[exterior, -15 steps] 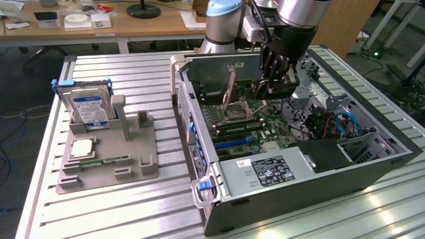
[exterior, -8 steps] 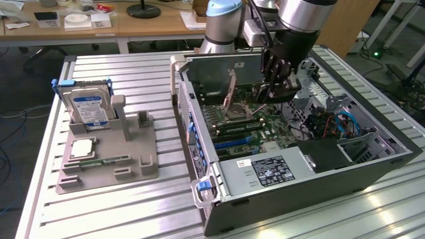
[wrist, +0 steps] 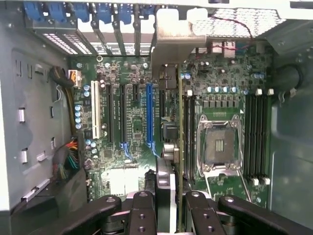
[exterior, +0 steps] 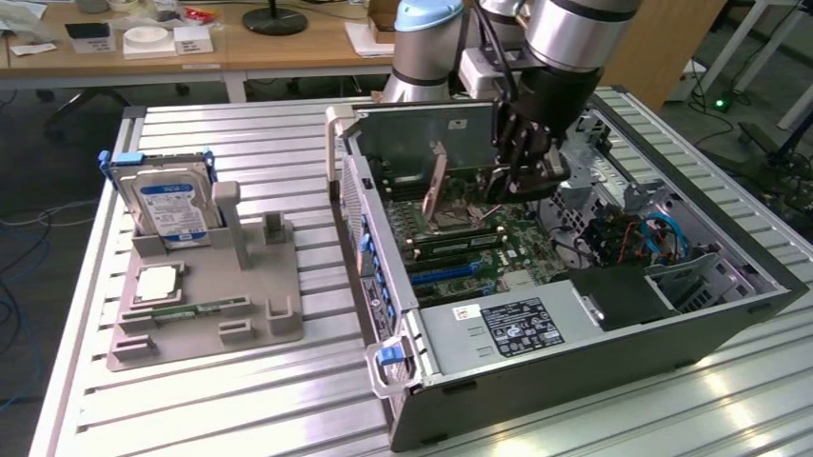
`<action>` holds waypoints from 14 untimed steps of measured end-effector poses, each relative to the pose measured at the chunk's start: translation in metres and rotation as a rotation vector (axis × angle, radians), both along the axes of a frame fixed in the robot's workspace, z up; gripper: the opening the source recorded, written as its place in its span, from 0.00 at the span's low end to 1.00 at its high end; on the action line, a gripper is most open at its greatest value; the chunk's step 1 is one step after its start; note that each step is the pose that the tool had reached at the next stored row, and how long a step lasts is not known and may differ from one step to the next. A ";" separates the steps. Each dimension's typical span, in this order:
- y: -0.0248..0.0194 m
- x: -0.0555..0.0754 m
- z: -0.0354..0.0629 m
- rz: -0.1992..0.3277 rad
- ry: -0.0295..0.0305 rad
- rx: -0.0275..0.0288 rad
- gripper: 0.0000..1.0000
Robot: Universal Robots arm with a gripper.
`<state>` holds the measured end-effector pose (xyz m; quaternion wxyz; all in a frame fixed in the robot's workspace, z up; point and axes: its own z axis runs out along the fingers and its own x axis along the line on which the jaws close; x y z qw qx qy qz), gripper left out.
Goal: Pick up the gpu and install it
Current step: 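Insert the gpu into the slot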
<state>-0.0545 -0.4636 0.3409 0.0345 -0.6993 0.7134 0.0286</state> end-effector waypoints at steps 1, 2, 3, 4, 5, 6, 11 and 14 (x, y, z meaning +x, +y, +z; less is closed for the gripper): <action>0.0000 0.000 -0.0017 0.006 0.0007 0.0001 0.28; 0.0001 -0.002 -0.0032 0.007 0.0007 0.0000 0.28; 0.0002 -0.003 -0.0047 0.008 0.0008 0.0001 0.28; 0.0002 -0.005 -0.0059 0.008 0.0008 0.0001 0.28; 0.0002 -0.007 -0.0071 0.008 0.0009 0.0000 0.28; 0.0002 -0.007 -0.0086 0.008 0.0011 0.0001 0.28; -0.0019 -0.008 -0.0152 0.008 0.0039 -0.0001 0.28; -0.0019 -0.008 -0.0199 0.008 0.0059 -0.0016 0.28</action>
